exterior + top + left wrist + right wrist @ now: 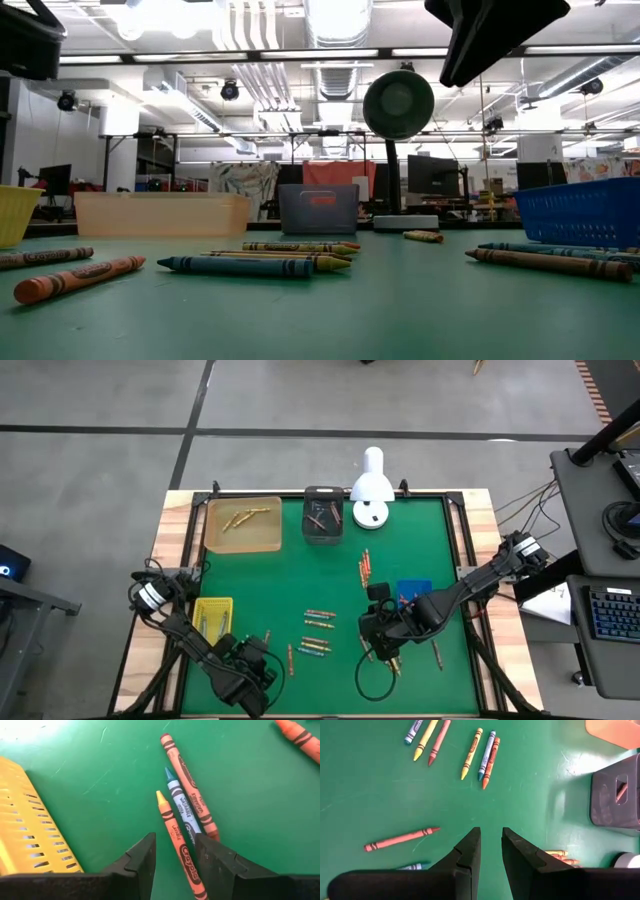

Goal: Sort crayons
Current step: Put the orange crayon into the blue bin

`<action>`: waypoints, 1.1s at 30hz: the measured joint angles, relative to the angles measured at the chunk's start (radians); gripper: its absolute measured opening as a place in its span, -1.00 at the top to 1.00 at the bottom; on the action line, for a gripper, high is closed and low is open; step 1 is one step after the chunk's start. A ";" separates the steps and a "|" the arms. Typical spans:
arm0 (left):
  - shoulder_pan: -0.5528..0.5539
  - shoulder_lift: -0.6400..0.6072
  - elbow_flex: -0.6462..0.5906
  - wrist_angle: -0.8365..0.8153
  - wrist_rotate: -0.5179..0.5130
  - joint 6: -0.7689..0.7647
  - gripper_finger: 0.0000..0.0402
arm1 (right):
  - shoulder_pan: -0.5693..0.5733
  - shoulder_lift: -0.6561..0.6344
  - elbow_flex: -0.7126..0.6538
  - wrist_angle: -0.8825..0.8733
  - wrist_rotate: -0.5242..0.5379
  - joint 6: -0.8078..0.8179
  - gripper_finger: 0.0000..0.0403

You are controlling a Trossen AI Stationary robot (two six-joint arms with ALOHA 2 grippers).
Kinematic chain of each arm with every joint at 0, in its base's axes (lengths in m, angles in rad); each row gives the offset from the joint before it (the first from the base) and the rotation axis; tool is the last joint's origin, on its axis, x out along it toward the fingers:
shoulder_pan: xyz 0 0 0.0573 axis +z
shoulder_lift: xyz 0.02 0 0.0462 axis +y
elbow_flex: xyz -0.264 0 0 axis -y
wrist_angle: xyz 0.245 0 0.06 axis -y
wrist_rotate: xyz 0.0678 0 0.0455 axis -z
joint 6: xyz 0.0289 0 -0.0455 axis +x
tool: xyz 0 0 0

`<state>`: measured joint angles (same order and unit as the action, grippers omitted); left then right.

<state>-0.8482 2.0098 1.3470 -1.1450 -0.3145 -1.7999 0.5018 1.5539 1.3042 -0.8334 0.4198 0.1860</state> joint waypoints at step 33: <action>-0.005 -0.002 -0.059 0.107 -0.043 -0.067 0.96 | 0.003 0.000 -0.005 0.033 0.000 -0.003 0.66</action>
<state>-0.8533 2.0073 1.2877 -1.0383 -0.3576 -1.8669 0.5050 1.5539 1.2993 -0.8005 0.4199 0.1834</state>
